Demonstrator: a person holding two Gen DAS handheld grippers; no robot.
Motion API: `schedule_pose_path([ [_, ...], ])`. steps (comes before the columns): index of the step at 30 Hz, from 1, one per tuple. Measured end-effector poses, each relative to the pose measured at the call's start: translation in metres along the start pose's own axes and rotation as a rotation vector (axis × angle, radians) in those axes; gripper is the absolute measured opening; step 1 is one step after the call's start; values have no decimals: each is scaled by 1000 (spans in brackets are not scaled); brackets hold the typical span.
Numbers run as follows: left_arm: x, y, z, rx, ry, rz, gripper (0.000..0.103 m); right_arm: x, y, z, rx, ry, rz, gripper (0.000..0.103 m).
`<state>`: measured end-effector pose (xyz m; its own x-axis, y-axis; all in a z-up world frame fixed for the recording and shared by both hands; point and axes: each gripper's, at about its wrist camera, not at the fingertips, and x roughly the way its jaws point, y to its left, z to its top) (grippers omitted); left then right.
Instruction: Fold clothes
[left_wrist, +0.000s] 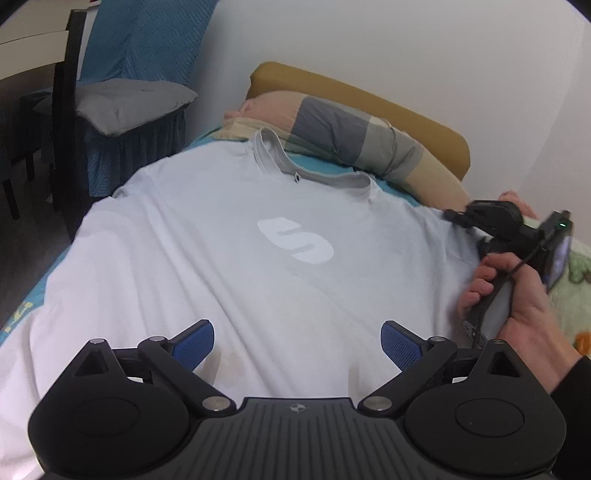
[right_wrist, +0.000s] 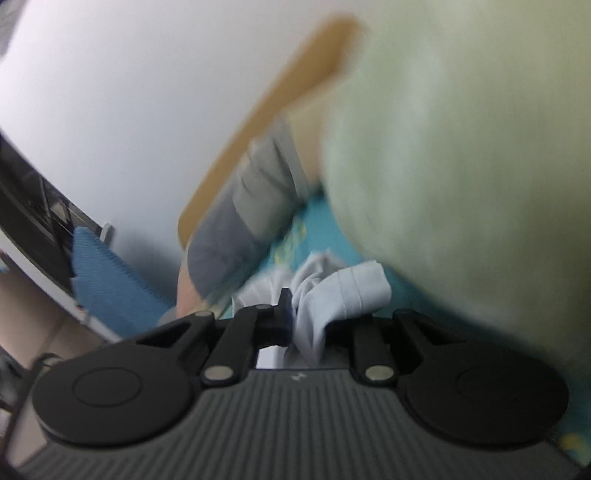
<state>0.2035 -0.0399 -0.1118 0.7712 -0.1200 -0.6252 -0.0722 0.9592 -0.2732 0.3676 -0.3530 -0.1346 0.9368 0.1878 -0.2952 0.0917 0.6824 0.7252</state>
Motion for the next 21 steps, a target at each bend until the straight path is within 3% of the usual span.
schedule_pose_path([
  [3,-14,10,12,-39,-39,6,98,-19,19,17,-56,-94,-60,10],
  [6,-28,22,24,-79,-73,20,98,-33,49,30,-193,-133,-133,10],
  [11,-45,48,38,-137,-92,78,98,-39,120,14,-587,-120,-217,10],
  [13,-50,61,42,-162,-92,100,98,-24,152,-13,-762,-111,-241,10],
  [16,-54,83,45,-195,-101,137,98,-5,187,-66,-953,-60,-211,10],
  [18,-54,96,46,-207,-106,165,98,18,207,-103,-1031,1,-197,11],
  [21,-48,112,46,-215,-97,201,98,47,210,-141,-1042,73,-192,12],
])
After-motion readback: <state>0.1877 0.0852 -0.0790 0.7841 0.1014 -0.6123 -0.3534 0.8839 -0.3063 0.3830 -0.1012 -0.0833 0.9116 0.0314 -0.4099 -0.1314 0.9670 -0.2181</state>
